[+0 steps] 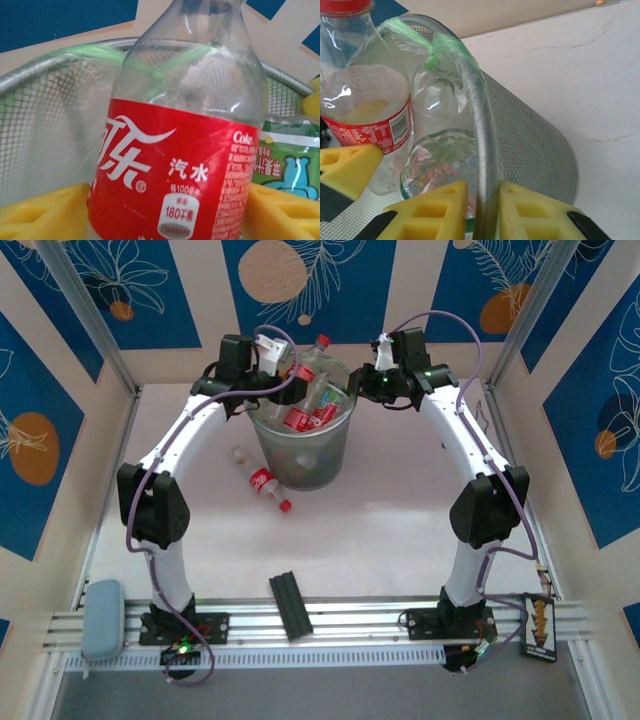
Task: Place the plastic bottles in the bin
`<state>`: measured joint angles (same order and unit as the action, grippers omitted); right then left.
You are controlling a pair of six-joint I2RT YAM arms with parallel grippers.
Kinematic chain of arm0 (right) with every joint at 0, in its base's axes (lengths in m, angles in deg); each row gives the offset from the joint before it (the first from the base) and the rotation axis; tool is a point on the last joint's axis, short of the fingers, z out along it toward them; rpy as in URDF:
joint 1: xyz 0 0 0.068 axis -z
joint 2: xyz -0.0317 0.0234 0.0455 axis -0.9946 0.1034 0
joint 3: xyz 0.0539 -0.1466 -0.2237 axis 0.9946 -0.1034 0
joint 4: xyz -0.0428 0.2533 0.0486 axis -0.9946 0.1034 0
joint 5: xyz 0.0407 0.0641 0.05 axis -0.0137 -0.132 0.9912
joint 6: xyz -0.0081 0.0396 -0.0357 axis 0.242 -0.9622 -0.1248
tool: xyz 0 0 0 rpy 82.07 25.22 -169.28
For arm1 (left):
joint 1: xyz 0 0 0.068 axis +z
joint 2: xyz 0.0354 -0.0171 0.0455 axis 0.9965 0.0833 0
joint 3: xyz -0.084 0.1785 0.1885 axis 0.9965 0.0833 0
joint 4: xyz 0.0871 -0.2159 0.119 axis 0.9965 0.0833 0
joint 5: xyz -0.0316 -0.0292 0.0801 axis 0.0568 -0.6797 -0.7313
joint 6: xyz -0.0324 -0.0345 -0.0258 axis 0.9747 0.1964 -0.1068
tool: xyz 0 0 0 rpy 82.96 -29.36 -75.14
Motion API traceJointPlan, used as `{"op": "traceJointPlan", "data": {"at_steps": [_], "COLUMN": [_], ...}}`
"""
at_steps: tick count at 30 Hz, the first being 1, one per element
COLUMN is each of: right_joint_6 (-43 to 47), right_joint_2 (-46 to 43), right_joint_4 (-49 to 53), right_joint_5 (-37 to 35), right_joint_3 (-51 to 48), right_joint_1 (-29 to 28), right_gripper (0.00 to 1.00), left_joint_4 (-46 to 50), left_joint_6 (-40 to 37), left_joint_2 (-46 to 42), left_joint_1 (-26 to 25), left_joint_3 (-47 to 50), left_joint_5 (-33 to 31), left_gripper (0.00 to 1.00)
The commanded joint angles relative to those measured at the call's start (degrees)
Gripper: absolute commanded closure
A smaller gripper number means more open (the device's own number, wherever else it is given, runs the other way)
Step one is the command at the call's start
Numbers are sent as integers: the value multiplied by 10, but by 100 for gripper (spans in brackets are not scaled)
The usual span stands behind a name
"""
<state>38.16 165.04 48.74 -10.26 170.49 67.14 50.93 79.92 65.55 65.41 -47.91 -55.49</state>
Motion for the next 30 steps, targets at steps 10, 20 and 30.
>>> {"op": "traceJointPlan", "data": {"at_steps": [10, 20, 30], "right_joint_6": [5, 6, 2], "right_joint_2": [14, 19, 29], "right_joint_4": [13, 11, 6], "right_joint_5": [23, 21, 27], "right_joint_3": [23, 24, 27], "right_joint_1": [-10, -9, -8], "right_gripper": [77, 77, 77], "left_joint_4": [-38, 5, -30], "left_joint_6": [73, 29, 27], "left_joint_2": [55, 63, 9], "left_joint_1": [-7, -18, -21], "left_joint_3": [-97, -76, 44], "left_joint_5": [-30, -93, -103], "left_gripper": [27, 45, 51]}}
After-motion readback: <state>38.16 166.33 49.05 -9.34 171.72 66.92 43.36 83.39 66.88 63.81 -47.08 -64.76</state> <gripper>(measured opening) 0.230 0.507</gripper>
